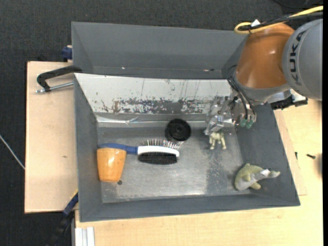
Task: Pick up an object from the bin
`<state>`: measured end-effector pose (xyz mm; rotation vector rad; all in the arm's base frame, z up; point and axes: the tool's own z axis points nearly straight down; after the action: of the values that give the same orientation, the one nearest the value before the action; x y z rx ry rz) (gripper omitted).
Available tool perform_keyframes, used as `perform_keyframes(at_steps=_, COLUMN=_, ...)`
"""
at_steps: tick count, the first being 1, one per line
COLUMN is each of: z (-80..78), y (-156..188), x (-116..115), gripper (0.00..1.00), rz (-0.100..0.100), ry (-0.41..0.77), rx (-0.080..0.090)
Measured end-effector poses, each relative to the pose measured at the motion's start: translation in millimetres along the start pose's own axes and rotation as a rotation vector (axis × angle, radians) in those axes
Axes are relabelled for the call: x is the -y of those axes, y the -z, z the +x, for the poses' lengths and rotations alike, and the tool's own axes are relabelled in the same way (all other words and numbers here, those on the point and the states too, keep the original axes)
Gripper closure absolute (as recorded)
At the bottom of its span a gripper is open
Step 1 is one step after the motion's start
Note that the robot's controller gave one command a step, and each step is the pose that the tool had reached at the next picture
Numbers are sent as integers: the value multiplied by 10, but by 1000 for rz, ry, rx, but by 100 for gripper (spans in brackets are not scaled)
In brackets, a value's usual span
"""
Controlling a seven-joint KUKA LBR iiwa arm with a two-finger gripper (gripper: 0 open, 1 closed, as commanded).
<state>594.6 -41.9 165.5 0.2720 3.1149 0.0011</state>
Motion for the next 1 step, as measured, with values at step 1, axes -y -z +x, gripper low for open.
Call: perform_keyframes(at_steps=1, z=44, y=799, x=44, gripper=100, rz=0, ry=3, rx=0)
